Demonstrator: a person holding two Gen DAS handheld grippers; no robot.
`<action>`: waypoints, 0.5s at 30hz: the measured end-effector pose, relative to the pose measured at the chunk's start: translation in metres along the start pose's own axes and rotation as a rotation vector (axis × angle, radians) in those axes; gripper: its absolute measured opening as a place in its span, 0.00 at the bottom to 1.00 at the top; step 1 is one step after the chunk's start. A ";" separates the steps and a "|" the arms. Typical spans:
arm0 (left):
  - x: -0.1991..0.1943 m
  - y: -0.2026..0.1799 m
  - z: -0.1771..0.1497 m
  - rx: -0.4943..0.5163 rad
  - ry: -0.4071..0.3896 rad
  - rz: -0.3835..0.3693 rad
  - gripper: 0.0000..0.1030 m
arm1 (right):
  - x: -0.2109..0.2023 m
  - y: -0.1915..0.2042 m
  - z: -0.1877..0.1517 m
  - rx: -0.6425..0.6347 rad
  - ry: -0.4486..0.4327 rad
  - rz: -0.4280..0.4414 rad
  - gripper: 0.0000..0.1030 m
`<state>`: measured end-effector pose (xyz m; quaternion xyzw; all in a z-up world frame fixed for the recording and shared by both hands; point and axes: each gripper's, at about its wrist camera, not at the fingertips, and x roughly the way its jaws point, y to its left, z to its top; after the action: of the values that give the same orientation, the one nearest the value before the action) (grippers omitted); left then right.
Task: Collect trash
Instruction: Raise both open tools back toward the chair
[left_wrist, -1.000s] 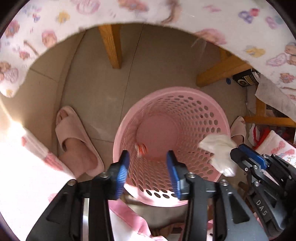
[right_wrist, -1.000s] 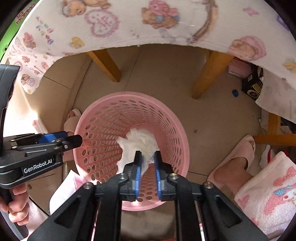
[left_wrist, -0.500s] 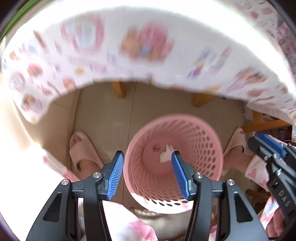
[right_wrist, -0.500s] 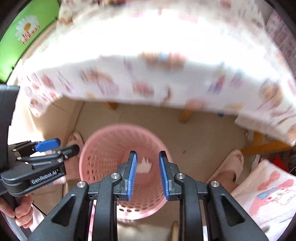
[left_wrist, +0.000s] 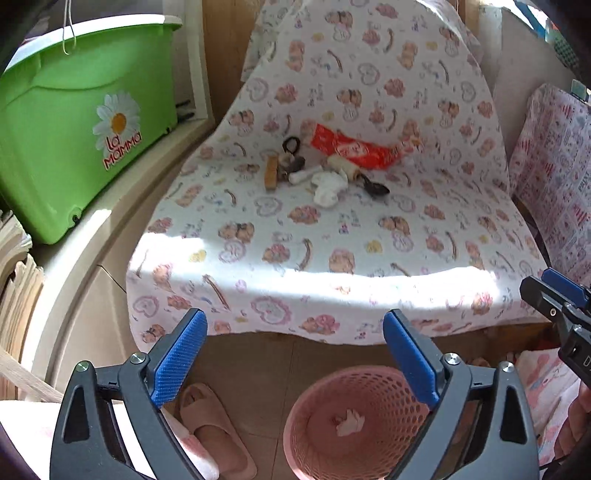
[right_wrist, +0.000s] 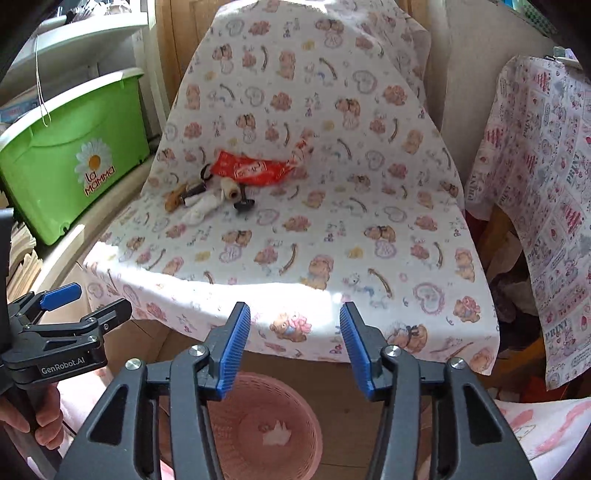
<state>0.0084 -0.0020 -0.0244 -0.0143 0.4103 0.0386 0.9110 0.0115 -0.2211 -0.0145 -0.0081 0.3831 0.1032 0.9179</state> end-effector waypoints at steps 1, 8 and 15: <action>-0.004 0.000 0.002 0.002 -0.026 0.016 0.92 | -0.003 0.001 0.003 -0.012 -0.013 -0.007 0.54; -0.023 0.005 0.029 0.003 -0.062 0.006 0.92 | -0.012 0.009 0.018 -0.055 -0.067 -0.023 0.57; -0.043 0.000 0.051 0.066 -0.154 0.042 0.98 | -0.020 0.011 0.034 -0.099 -0.105 -0.064 0.58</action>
<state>0.0186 -0.0014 0.0416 0.0275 0.3401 0.0453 0.9389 0.0191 -0.2107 0.0246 -0.0602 0.3285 0.0930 0.9380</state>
